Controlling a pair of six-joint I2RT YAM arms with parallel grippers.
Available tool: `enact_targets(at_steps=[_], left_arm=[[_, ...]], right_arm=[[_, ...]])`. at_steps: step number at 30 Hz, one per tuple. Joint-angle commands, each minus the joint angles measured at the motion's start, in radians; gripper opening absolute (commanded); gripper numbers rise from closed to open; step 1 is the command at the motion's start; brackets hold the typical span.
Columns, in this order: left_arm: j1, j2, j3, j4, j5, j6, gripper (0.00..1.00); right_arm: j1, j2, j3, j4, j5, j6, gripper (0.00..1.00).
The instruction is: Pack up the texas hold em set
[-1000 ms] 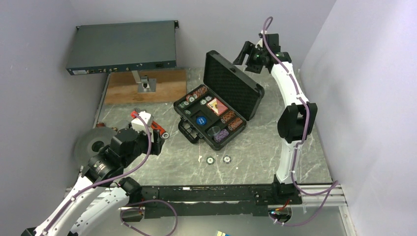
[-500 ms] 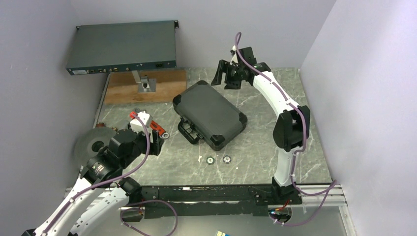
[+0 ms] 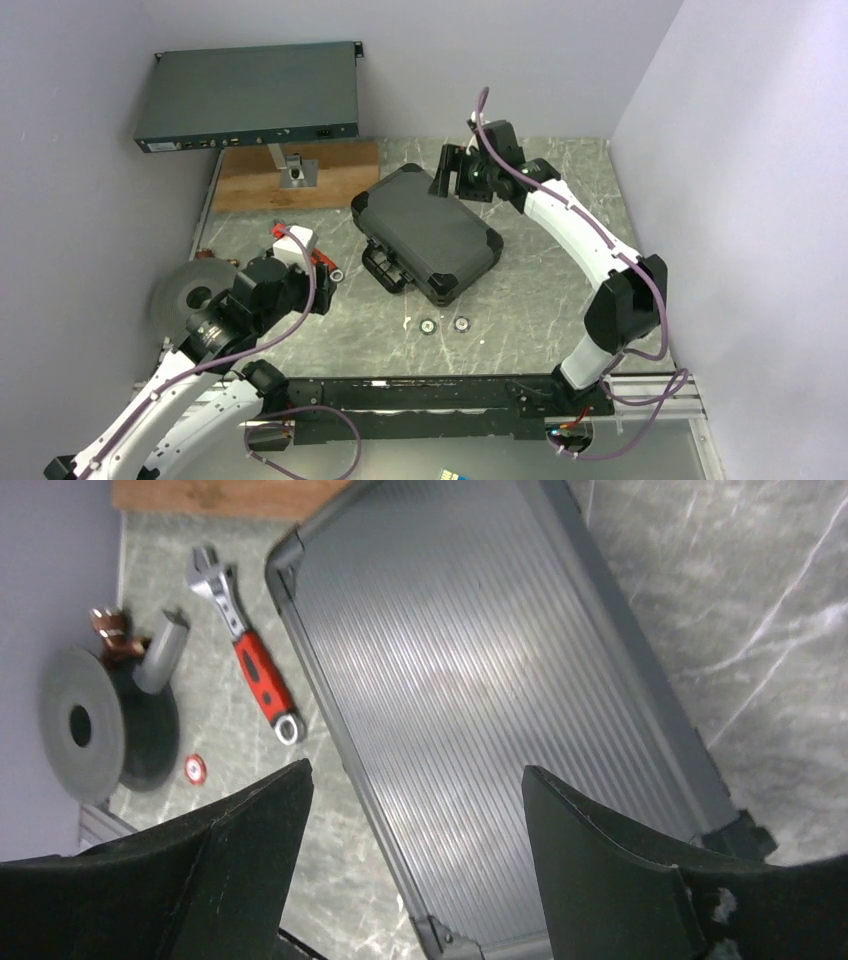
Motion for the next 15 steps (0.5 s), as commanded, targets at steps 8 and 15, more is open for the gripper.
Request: enact_targets(at_steps=[8,15], left_arm=[[0.012,0.144,0.014,0.068,-0.051,-0.103,0.75],[0.141,0.397,-0.001,0.29,0.148,-0.099,0.67]], right_arm=[[0.145,-0.04,-0.152,0.181,0.057,0.026,0.52],[0.169,0.031,-0.185,0.256,-0.06,0.05,0.2]])
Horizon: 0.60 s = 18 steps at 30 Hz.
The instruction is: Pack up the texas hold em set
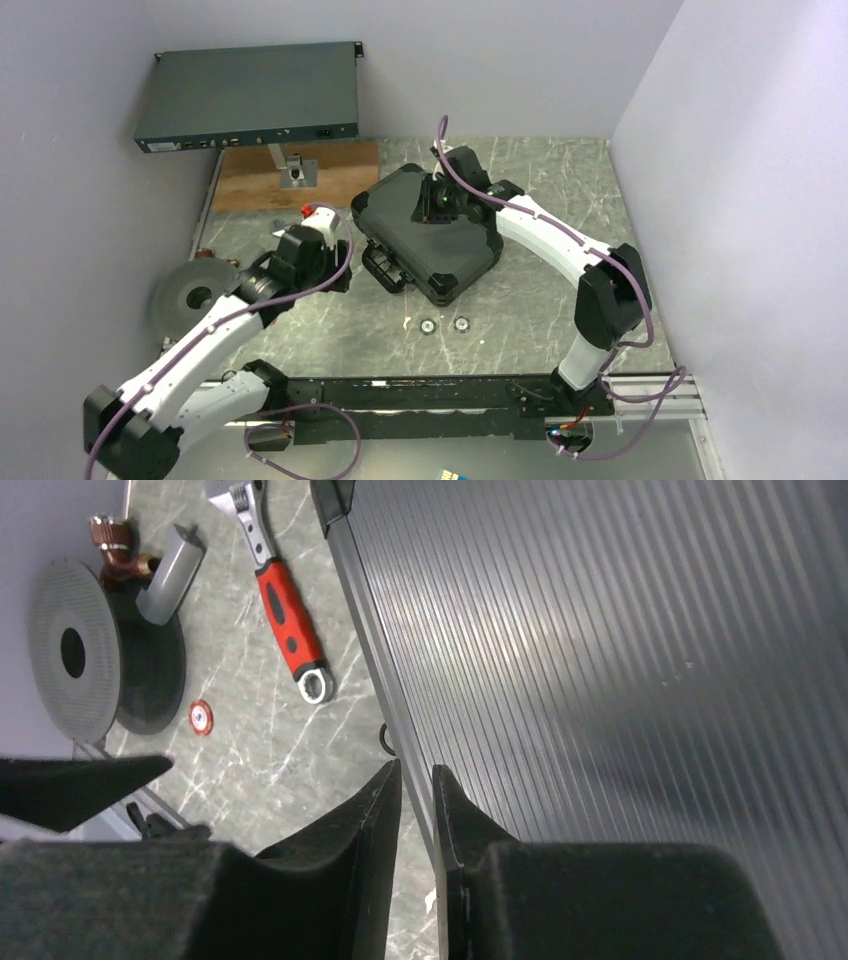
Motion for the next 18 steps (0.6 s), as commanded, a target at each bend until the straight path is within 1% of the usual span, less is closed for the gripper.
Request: enact_targets(at_steps=[1,4,6,8,11,14,18], left_arm=[[0.111,0.125,-0.008,0.216,0.174,-0.007,0.64],[0.205,0.219,-0.012,0.341,0.308,-0.013,0.58],[0.241,0.292,0.006,0.412,0.359,-0.018,0.56],[0.261,0.379,0.047,0.451,0.366,-0.02,0.53],[0.286,0.519,0.125,0.465,0.357,-0.022,0.48],[0.297,0.631,0.176,0.495,0.347,-0.032,0.47],[0.301,0.762,0.207,0.565,0.363,-0.061,0.43]], right_arm=[[0.007,0.022,-0.06,0.12,-0.089,0.023,0.18],[0.011,0.046,-0.13,0.157,-0.126,0.015,0.15],[0.011,0.075,-0.162,0.15,-0.137,0.005,0.14],[0.012,0.087,-0.199,0.131,-0.152,-0.01,0.13],[0.01,0.072,-0.302,0.163,-0.152,-0.018,0.13],[0.009,0.059,-0.364,0.16,-0.126,-0.036,0.13],[0.006,0.031,-0.409,0.152,-0.098,-0.057,0.13]])
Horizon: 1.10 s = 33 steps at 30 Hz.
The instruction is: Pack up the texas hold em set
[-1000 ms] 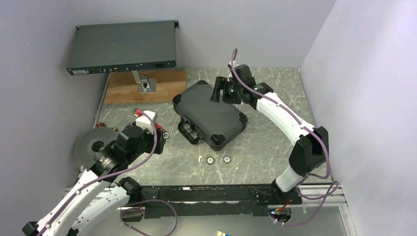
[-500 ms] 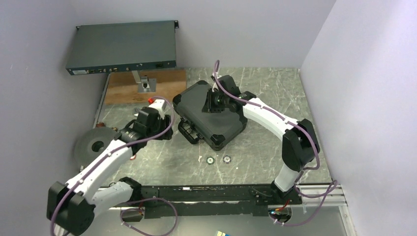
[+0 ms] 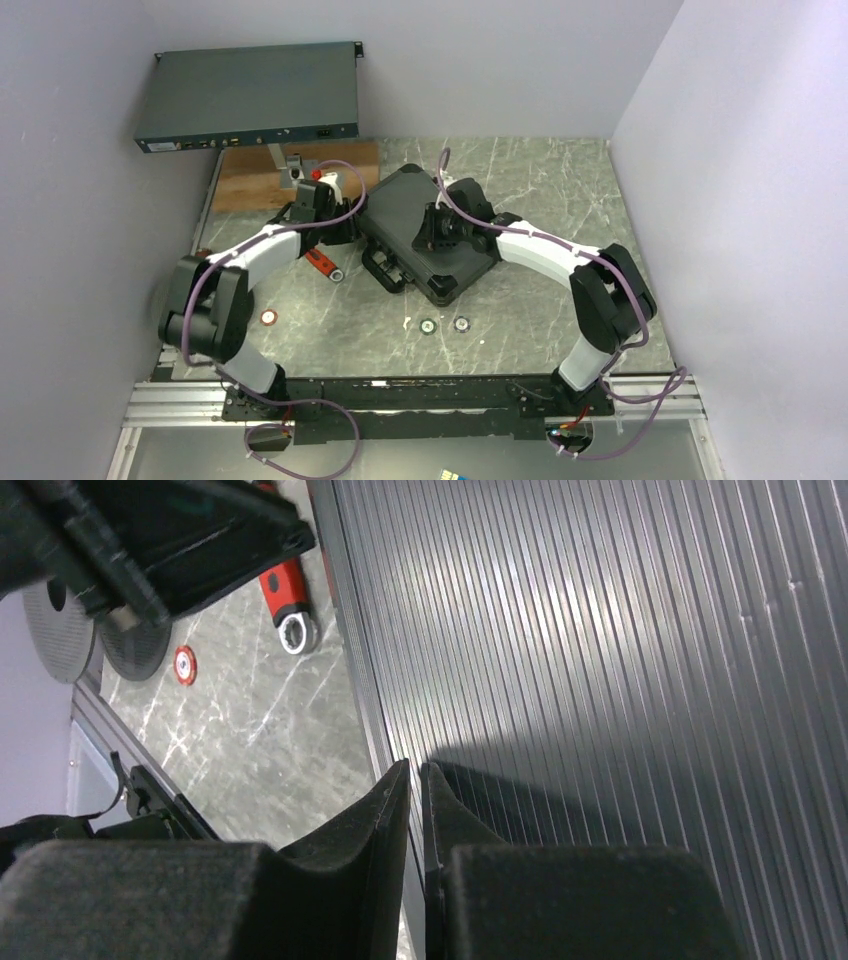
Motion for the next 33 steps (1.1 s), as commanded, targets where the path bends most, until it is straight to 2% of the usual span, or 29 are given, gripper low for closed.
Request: enact_targets(at_steps=[1,9,15,27,33], left_arm=[[0.007,0.107,0.048,0.131,0.044,-0.043,0.42],[-0.004,0.178,-0.069,0.379,0.169,-0.129,0.39],[-0.068,0.173,-0.127,0.456,0.211,-0.142,0.35],[-0.244,0.079,-0.273,0.55,0.161,-0.224,0.34],[-0.3,-0.034,-0.307,0.459,0.068,-0.189,0.35]], right_arm=[[0.004,0.018,-0.099,-0.164,0.053,-0.068,0.13],[-0.01,-0.029,-0.115,-0.201,0.08,-0.09,0.13],[-0.021,-0.068,-0.134,-0.229,0.092,-0.115,0.13],[-0.103,-0.158,-0.176,-0.294,0.142,-0.166,0.13],[-0.114,-0.165,-0.189,-0.288,0.126,-0.156,0.13]])
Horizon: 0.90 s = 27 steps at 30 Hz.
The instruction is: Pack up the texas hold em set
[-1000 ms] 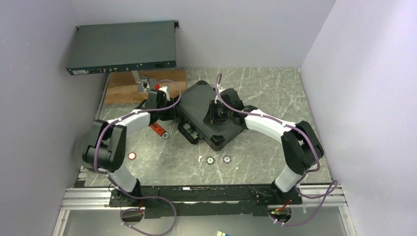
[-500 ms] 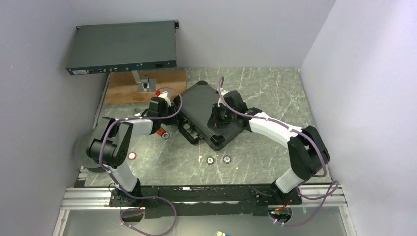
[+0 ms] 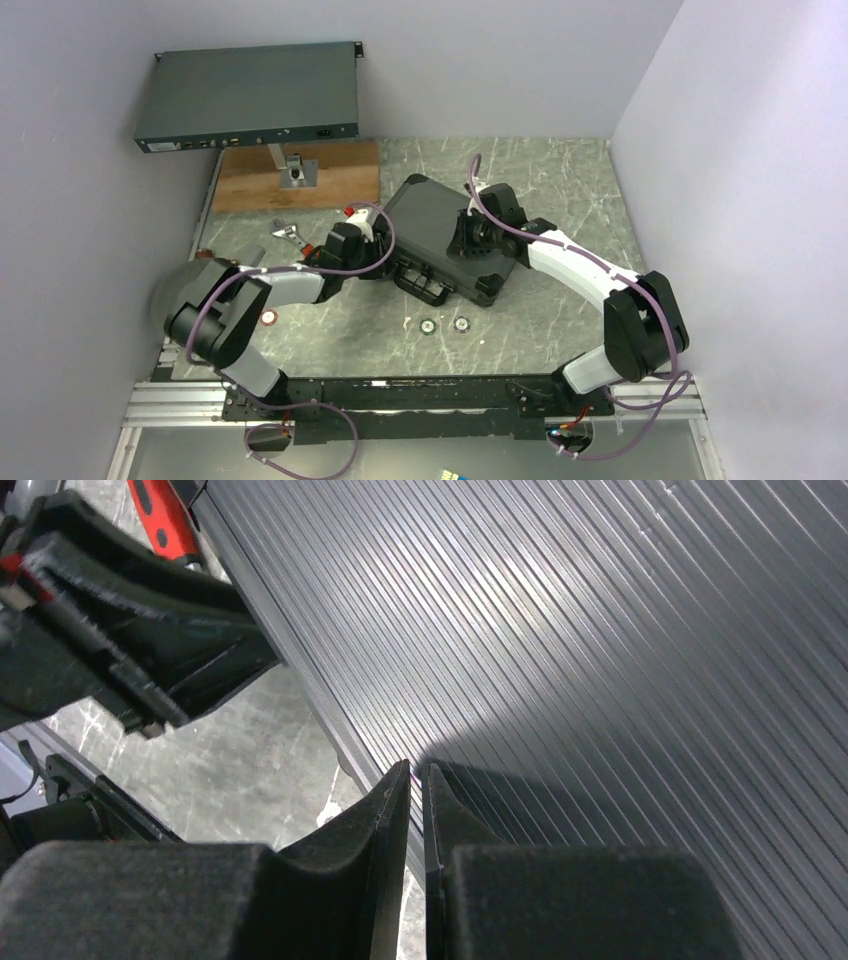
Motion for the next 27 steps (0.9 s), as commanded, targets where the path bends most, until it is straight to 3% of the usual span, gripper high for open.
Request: enact_targets(at_steps=[1,4,7,11,14,18,21,27], left_arm=[[-0.067,-0.126,-0.016,-0.086,0.027,-0.001,0.34],[-0.082,-0.196,-0.023,-0.183,-0.069,0.032,0.35],[-0.099,-0.281,-0.052,-0.229,-0.144,0.063,0.42],[-0.137,-0.393,-0.106,-0.215,-0.154,0.129,0.48],[-0.14,-0.395,-0.125,-0.185,-0.12,0.1,0.48],[-0.149,-0.382,-0.201,0.015,0.012,-0.059,0.46],[-0.169,-0.36,-0.249,0.159,0.019,-0.19,0.38],[-0.235,-0.247,-0.252,0.344,0.016,-0.366,0.37]], right_arm=[[-0.004,0.044,-0.053,-0.132,0.078,-0.039,0.13],[-0.004,0.052,-0.051,-0.129,0.073,-0.035,0.13],[-0.005,0.06,-0.044,-0.133,0.072,-0.034,0.13],[-0.004,0.066,-0.039,-0.135,0.073,-0.029,0.13],[-0.004,0.069,-0.043,-0.128,0.073,-0.02,0.13],[-0.004,0.069,-0.048,-0.115,0.066,-0.009,0.13],[-0.004,0.073,-0.052,-0.107,0.059,-0.001,0.13],[-0.002,0.084,-0.055,-0.091,0.041,0.009,0.13]])
